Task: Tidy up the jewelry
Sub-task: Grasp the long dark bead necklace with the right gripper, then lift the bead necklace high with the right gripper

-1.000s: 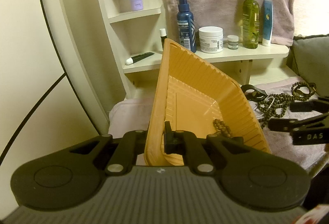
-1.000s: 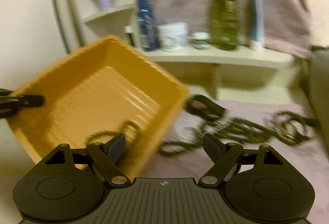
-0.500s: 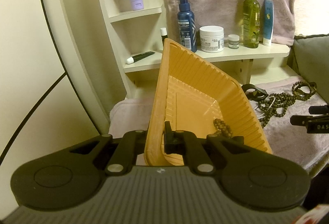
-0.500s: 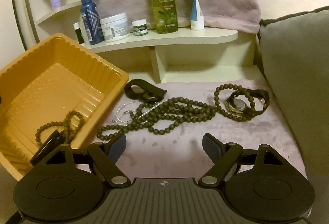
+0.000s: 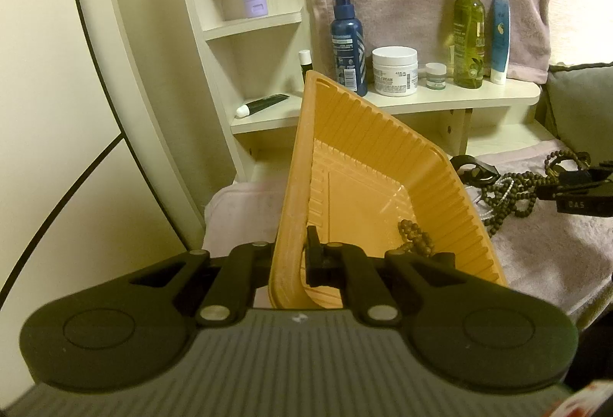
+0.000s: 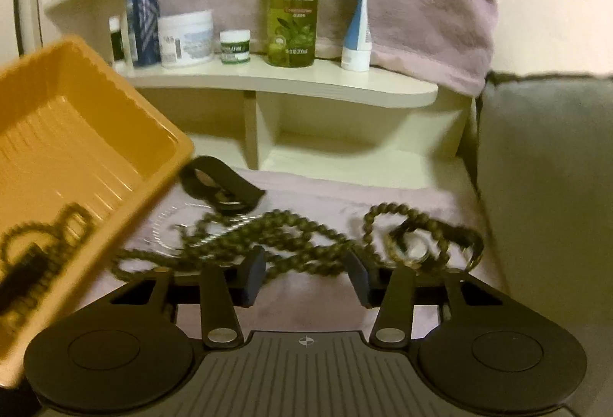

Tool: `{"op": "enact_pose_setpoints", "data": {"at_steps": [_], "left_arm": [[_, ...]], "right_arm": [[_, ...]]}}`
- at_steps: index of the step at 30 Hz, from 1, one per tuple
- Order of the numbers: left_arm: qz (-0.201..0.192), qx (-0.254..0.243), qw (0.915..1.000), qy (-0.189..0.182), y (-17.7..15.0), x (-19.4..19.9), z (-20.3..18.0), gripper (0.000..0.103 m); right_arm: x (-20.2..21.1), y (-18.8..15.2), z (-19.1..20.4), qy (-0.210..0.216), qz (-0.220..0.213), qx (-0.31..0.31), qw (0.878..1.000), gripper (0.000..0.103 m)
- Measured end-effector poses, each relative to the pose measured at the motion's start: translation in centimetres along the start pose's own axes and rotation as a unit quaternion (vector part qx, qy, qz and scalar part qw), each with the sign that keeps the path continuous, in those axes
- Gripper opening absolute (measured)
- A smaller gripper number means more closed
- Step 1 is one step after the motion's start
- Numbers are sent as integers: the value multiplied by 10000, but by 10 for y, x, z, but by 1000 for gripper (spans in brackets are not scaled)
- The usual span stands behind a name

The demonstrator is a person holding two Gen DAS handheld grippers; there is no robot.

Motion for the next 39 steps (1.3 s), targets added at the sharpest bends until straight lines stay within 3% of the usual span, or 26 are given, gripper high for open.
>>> {"op": "enact_pose_setpoints", "data": {"at_steps": [3, 9, 14, 17, 28, 39], "left_arm": [[14, 12, 10000, -10, -1, -1, 1, 6], [19, 17, 10000, -12, 0, -2, 2, 6], [28, 22, 10000, -20, 0, -2, 2, 6], [19, 16, 10000, -20, 0, -2, 3, 6], [-16, 0, 10000, -34, 0, -1, 1, 6], [-47, -24, 10000, -55, 0, 2, 0, 6]], "right_arm": [[-9, 3, -1, -201, -6, 471, 9987, 44], [-24, 2, 6, -180, 130, 1226, 9922, 35], [-26, 0, 11, -130, 277, 1355, 9903, 8], [-18, -3, 11, -111, 260, 1284, 9913, 7], [69, 23, 9, -274, -752, 1122, 9905, 7], [160, 75, 10, -487, -1832, 1281, 9735, 6]]}}
Point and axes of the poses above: each gripper's, at about its wrist camera, not at the fingertips, and x roughly against the way its jaws point, z to its left, y to its top, the point moved 10 cm from there along -x, roughly the way its jaws point, and after that the axes turned 11 degrees about z, right-handed, at the moved point
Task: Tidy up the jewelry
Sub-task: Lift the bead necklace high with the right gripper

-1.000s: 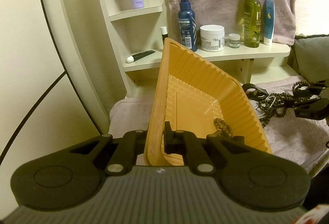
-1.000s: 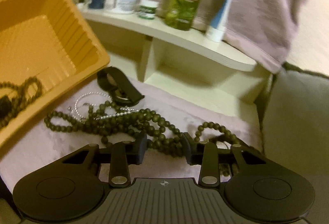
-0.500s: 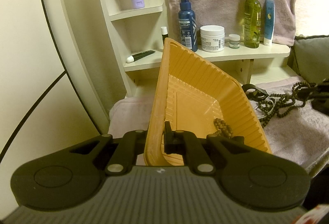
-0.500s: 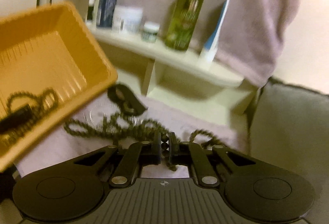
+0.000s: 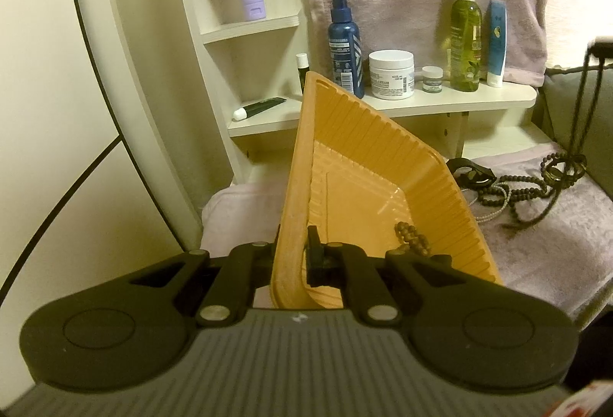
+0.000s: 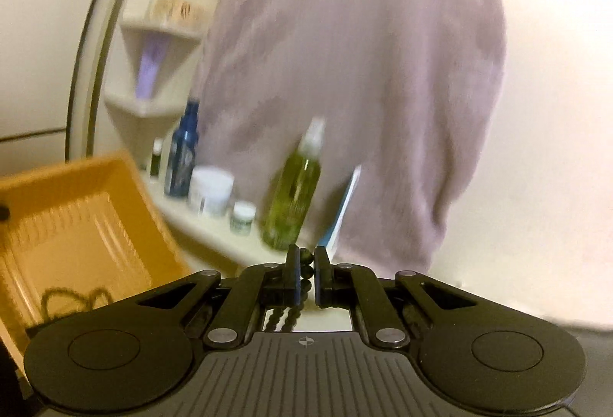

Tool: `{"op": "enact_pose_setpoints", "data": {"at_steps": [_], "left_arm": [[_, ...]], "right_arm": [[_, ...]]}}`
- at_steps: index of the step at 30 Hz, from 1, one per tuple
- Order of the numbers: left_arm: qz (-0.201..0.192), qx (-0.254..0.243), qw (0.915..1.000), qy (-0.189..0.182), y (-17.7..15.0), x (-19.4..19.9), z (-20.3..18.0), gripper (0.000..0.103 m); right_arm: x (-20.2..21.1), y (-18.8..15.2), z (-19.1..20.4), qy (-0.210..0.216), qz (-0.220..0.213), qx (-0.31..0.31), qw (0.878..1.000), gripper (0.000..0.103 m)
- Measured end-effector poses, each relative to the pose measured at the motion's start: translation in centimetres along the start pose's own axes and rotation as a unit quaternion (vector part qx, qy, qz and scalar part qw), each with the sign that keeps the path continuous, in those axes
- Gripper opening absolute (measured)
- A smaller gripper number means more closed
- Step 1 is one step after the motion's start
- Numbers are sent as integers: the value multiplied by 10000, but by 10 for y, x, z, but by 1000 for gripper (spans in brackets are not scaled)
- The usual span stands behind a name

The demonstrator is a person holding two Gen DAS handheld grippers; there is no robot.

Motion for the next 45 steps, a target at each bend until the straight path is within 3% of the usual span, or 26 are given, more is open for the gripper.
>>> {"op": "enact_pose_setpoints", "data": {"at_steps": [12, 23, 38, 42, 45], "left_arm": [[19, -41, 10000, -7, 2, 0, 1, 6], [20, -48, 10000, -2, 2, 0, 1, 6], [19, -25, 10000, -43, 1, -1, 0, 6], [15, -5, 10000, -62, 1, -2, 2, 6], [9, -2, 10000, -73, 1, -2, 2, 7]], "right_arm": [[53, 79, -24, -210, -892, 183, 9956, 6], [83, 135, -16, -62, -1509, 358, 9879, 6], [121, 214, 38, 1043, -2291, 151, 9677, 6], [110, 222, 60, 1276, -2255, 165, 9657, 6], [89, 213, 77, 1495, -1968, 127, 9689, 6]]}}
Point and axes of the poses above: each gripper's, at about its wrist camera, not at the fingertips, and x roughly against the way its jaws point, z to its left, y to its top, the point moved 10 cm from there along -x, roughly the way its jaws point, and after that the axes turned 11 degrees about z, right-handed, at the moved point
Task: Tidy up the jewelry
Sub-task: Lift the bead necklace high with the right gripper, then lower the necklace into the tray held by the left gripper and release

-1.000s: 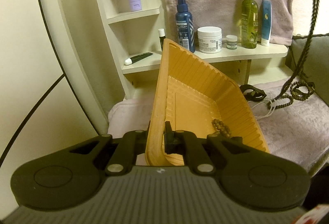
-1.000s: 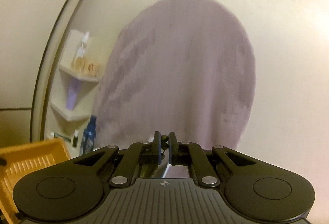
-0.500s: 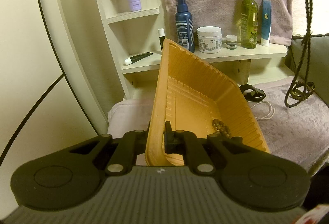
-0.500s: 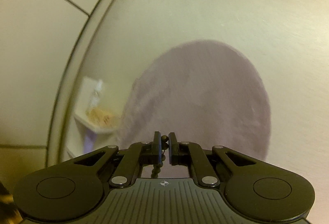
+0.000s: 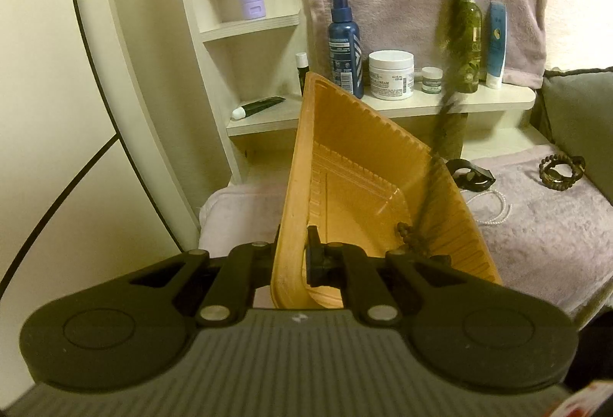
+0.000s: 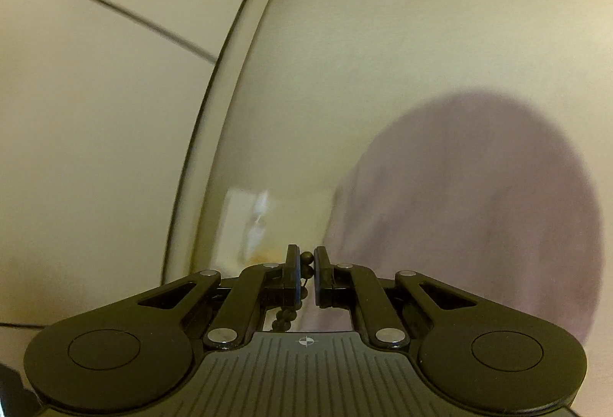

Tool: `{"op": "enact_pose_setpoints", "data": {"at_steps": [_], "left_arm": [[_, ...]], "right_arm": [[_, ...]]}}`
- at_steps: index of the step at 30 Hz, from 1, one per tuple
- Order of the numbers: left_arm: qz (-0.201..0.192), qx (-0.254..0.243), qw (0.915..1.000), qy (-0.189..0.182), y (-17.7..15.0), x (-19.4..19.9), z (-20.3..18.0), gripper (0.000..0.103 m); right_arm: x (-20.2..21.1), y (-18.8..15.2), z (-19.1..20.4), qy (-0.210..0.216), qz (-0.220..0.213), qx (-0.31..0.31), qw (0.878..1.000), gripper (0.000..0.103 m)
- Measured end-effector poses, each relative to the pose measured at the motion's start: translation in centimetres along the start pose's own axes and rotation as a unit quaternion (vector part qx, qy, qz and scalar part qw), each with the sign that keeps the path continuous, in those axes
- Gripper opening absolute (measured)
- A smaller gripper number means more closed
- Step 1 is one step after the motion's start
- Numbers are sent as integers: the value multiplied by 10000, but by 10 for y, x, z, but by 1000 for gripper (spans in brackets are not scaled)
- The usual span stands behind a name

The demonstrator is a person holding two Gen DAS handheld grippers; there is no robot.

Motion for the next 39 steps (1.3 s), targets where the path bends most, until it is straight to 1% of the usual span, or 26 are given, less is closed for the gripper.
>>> {"op": "enact_pose_setpoints", "data": {"at_steps": [3, 5, 8, 11, 13, 17, 20, 24, 27, 28, 30, 31, 32, 35, 37, 39], "left_arm": [[0, 1, 10000, -6, 0, 0, 0, 7], [1, 5, 10000, -9, 0, 0, 0, 7], [7, 20, 10000, -1, 0, -1, 1, 6], [16, 24, 10000, 2, 0, -1, 1, 6], [19, 21, 10000, -1, 0, -1, 2, 6], [25, 19, 10000, 0, 1, -2, 3, 6], [32, 24, 10000, 4, 0, -2, 3, 6], [48, 27, 10000, 14, 0, -3, 4, 6], [52, 15, 10000, 22, 1, -3, 3, 6], [52, 15, 10000, 25, 1, -3, 3, 6], [52, 11, 10000, 27, 1, -3, 3, 6], [54, 10, 10000, 29, 1, -3, 3, 6], [56, 8, 10000, 32, 1, -4, 3, 6], [63, 4, 10000, 30, 0, -4, 4, 6], [62, 5, 10000, 31, 0, -4, 4, 6], [61, 1, 10000, 30, 0, -4, 4, 6]], "right_arm": [[-26, -34, 12, 250, 492, -173, 9983, 7], [-45, -61, 20, 473, 876, -359, 9944, 7], [-69, -103, 32, 811, 1437, -645, 9842, 7], [-85, -139, 42, 1055, 1912, -856, 9721, 7], [-91, -160, 48, 1134, 2134, -944, 9657, 7], [-98, -190, 50, 1230, 2438, -1063, 9561, 7], [-101, -215, 47, 1324, 2689, -1315, 9449, 7], [-111, -244, 43, 1436, 3008, -1634, 9285, 7], [-105, -258, 45, 1535, 3121, -1765, 9208, 7], [-105, -264, 44, 1505, 3141, -1787, 9202, 9], [-101, -268, 39, 1425, 3093, -1853, 9218, 26], [-96, -270, 36, 1376, 3048, -1916, 9227, 48], [-94, -270, 32, 1321, 2997, -1974, 9240, 56], [-81, -276, 18, 1152, 2904, -2156, 9252, 56], [-66, -285, 9, 876, 2886, -2220, 9272, 56], [-51, -300, 4, 611, 2936, -2185, 9286, 56]]}}
Point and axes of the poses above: each gripper's, at about its wrist camera, not at the fingertips, and x roughly against the way its jaws point, z to its left, y to its top, the point moved 10 cm from there along -x, roughly the way its jaws point, and after that the axes turned 11 degrees about z, right-handed, at the moved point
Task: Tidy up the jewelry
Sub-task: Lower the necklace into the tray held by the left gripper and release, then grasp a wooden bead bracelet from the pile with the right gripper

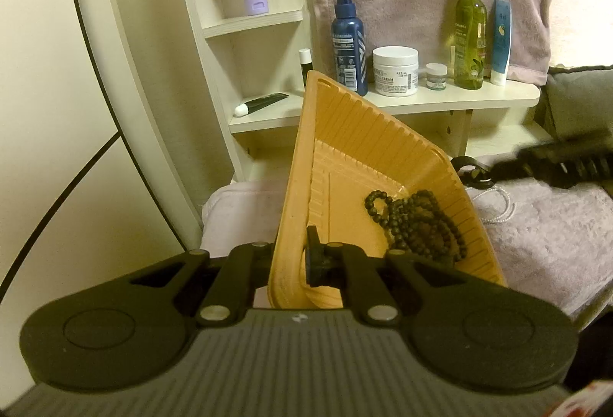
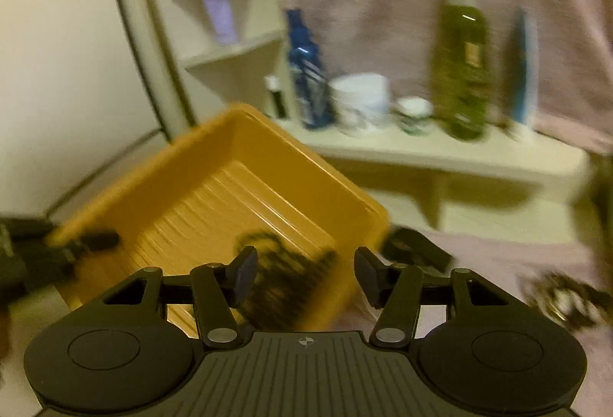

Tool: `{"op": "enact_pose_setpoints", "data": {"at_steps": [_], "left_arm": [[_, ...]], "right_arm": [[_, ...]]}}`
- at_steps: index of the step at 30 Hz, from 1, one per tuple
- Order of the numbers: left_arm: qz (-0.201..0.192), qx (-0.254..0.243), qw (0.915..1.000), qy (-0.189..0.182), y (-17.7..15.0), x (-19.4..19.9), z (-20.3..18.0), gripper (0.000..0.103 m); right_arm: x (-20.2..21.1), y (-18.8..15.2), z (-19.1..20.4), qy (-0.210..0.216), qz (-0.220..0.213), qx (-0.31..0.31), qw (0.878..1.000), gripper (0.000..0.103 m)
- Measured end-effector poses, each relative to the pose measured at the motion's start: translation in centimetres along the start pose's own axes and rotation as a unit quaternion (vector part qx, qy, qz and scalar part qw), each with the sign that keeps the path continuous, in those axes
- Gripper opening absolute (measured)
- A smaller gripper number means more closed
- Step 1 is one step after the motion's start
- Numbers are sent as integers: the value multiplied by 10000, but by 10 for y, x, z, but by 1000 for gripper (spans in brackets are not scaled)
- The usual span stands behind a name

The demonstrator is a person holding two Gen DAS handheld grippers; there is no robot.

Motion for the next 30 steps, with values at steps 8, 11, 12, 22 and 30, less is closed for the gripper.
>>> {"op": "enact_pose_setpoints", "data": {"at_steps": [8, 11, 12, 22, 30], "left_arm": [[-2, -14, 10000, 8, 0, 0, 0, 6], [3, -13, 10000, 12, 0, 0, -1, 6], [1, -17, 10000, 12, 0, 0, 0, 6], [17, -42, 10000, 48, -1, 0, -2, 6], [57, -73, 9999, 86, -1, 0, -2, 6]], "right_arm": [[17, -59, -48, -604, 80, -762, 9952, 56], [26, -73, -67, -881, 27, -950, 9916, 56], [29, -77, -75, -1007, 23, -1007, 9898, 56], [50, -84, -139, -1757, -126, -1176, 9773, 56], [41, -68, -162, -1930, -96, -726, 9785, 36]]}}
Point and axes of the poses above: each gripper's, at about its wrist camera, not at the fingertips, and x roughly against the way its jaws point, z to its left, y to its top, the point moved 10 cm from there along -x, roughly the way its jaws point, and after that the axes turned 11 degrees about z, right-handed, at the moved point
